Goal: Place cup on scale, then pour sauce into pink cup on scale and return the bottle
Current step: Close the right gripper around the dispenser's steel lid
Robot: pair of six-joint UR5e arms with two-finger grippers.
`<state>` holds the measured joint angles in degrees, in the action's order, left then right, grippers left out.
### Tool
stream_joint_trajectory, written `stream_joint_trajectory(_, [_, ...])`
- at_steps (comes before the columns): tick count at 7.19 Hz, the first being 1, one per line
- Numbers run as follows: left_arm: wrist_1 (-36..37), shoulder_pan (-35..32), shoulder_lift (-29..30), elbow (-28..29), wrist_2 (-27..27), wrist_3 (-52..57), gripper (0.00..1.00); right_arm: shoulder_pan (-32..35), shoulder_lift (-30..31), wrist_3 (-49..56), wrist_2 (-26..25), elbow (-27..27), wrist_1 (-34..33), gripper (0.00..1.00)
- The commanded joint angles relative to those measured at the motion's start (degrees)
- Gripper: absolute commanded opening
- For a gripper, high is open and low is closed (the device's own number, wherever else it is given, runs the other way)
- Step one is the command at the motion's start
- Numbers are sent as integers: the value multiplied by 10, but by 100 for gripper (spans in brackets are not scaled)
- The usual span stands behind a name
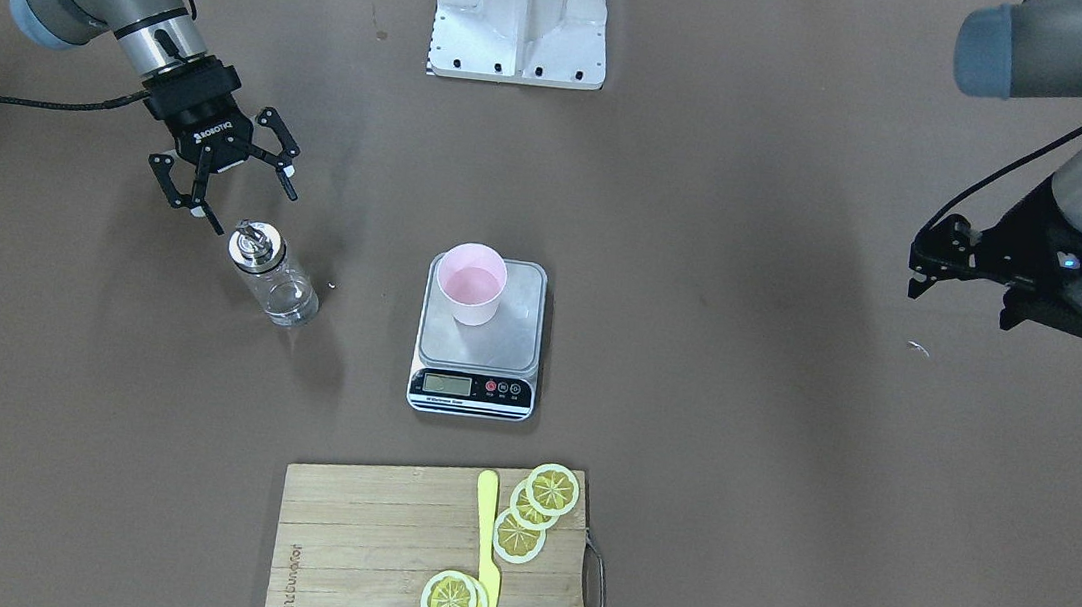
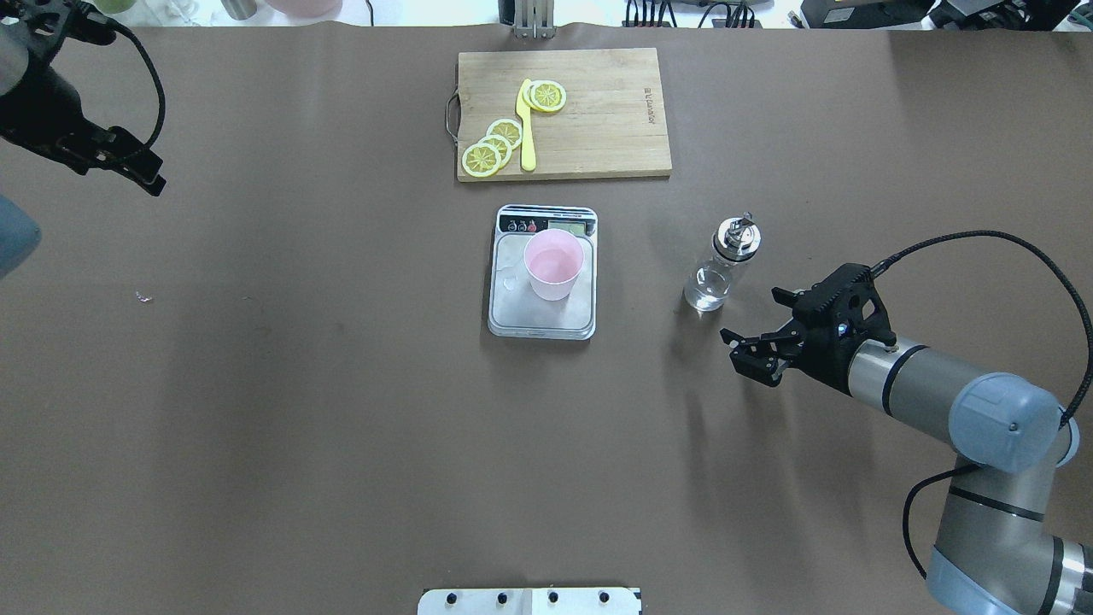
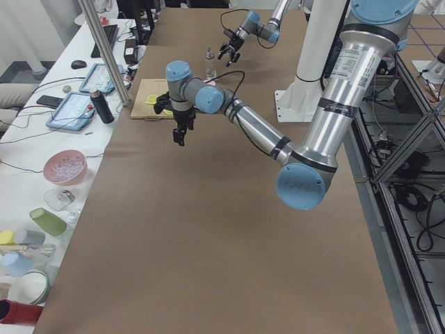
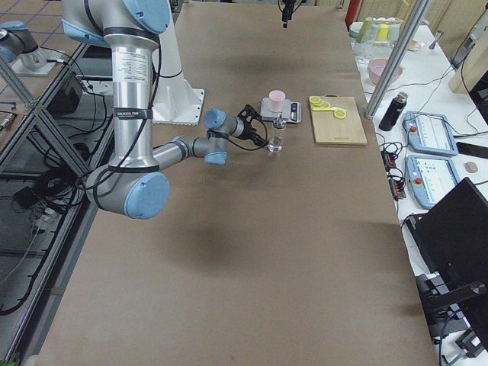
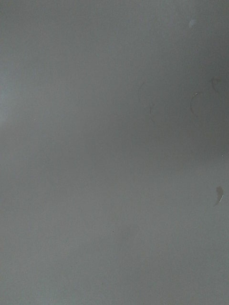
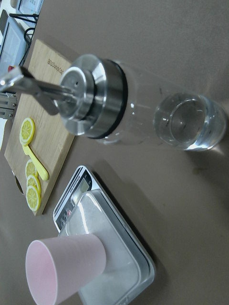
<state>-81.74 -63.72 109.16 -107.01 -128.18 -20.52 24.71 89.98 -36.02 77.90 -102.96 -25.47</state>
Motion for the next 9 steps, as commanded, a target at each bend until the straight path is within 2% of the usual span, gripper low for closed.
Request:
stream_joint_trajectory(1, [0,0,0,0,0,-1,98,0,-7,0,1,6,2,95])
stream_joint_trajectory(4, [0,0,0,0,0,-1,98,4,-10,5,1,21,8,95])
stream_joint_trajectory(7, [0,0,0,0,0,-2,98,10,-45,5,-9,51,8,95])
stream_joint_trajectory(9, [0,0,0,0,0,-2,98,17,-44,5,-6,51,9,95])
